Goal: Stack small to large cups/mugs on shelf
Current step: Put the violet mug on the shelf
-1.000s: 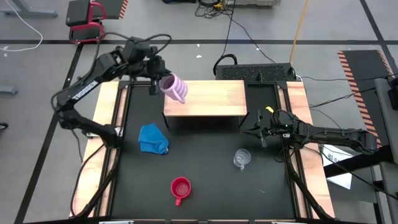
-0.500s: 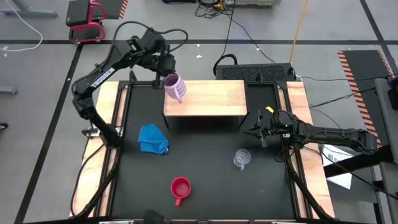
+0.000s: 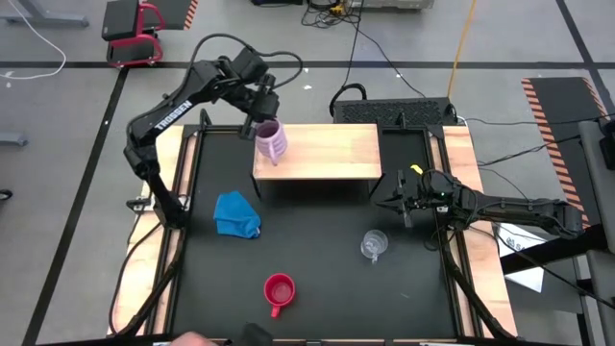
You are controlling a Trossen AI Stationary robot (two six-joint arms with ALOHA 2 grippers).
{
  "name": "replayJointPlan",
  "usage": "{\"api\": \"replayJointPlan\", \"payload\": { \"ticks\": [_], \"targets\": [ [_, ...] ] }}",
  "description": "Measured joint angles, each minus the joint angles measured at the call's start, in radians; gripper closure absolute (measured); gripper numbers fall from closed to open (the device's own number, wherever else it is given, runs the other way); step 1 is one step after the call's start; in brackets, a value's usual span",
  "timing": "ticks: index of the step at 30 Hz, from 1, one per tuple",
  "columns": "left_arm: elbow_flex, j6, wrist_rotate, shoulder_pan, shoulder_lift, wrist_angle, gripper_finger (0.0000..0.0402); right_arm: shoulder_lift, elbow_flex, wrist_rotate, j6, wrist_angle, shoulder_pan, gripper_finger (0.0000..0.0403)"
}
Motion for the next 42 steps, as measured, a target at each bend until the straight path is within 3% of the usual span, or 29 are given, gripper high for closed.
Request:
{"api": "replayJointPlan", "payload": {
  "ticks": [9, 42],
  "targets": [
    [0.0, 0.009, 0.038, -0.019, 0.026, -0.021, 0.0394, 0.0, 0.0, 0.0, 0.0, -0.002, 0.0, 0.0403],
    [-0.002, 0.032, 0.01, -0.03, 0.035, -0.022, 0.0394, 0.0, 0.0, 0.0, -0.012, -0.003, 0.0, 0.0403]
  ]
}}
